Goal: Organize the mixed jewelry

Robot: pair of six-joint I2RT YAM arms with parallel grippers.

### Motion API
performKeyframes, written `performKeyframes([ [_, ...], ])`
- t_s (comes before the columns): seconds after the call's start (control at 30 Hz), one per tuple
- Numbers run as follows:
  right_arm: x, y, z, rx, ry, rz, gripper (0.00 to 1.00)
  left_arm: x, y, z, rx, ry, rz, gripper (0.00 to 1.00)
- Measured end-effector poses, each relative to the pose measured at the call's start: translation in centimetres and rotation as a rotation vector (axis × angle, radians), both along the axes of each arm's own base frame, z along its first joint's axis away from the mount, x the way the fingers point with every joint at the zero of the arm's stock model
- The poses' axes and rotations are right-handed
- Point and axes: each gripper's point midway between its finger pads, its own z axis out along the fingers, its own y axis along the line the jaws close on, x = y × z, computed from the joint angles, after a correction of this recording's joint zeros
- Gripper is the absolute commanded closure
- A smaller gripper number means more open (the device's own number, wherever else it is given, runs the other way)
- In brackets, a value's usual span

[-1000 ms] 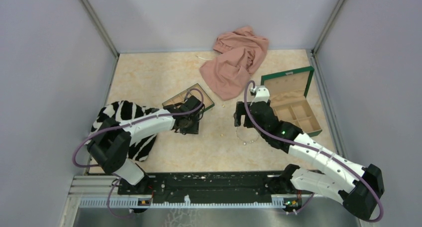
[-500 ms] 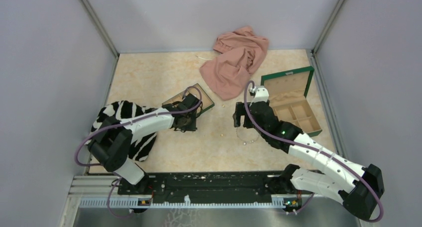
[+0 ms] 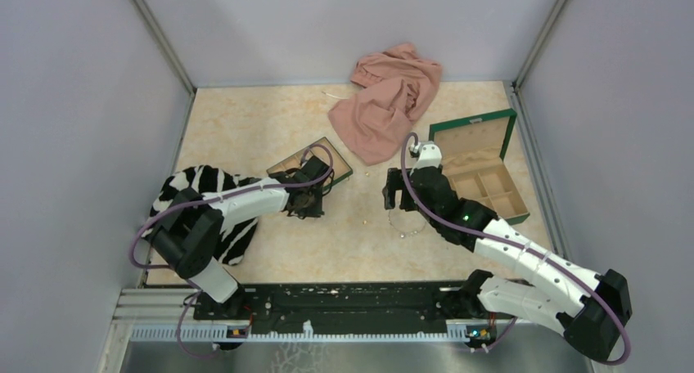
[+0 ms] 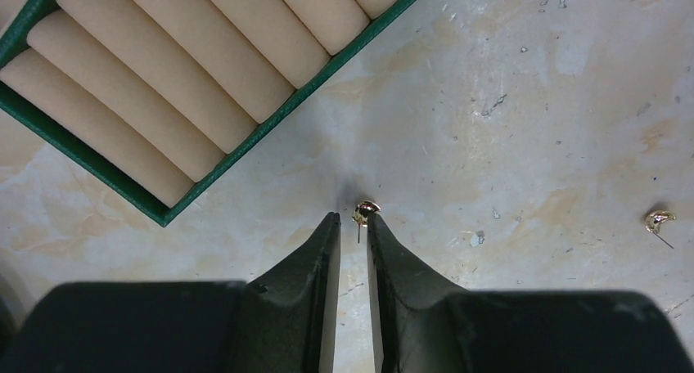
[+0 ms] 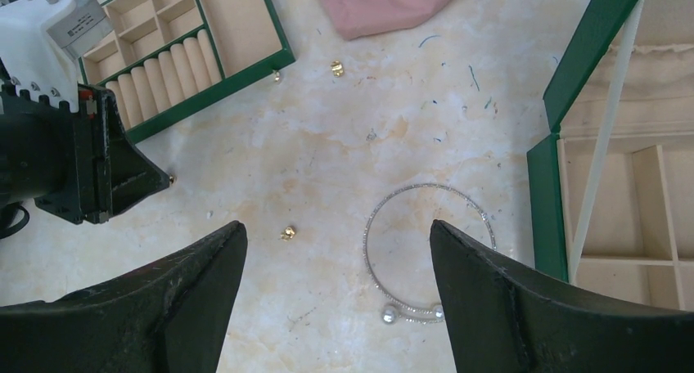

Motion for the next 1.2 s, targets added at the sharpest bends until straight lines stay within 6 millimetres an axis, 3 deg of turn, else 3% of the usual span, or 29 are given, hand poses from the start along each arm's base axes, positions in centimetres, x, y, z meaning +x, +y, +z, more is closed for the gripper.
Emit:
performKeyframes([
  [0.33,0.0,-0.2,-0.1,-0.007,0.001,-0.007,0.18,0.1,0.1,-0.2,0.006,0.0,0.002,0.86],
  [0.5,0.0,-0.2,-0.1,-0.007,0.001,-0.007,0.18,0.1,0.1,-0.2,0.006,0.0,0.002,1.0],
  [0.83,0.1,-0.5,-0.2,-0.018,0.0,-0.02,0.18,-0.4,-0.6,0.1,-0.011,0.022,-0.079,1.0],
  [1.2,0.0,-2.1,-1.2,-0.088,0.026,-0.062,0.16,0.3,-5.0,5.7,-0.264,0.04,-0.292,1.0],
])
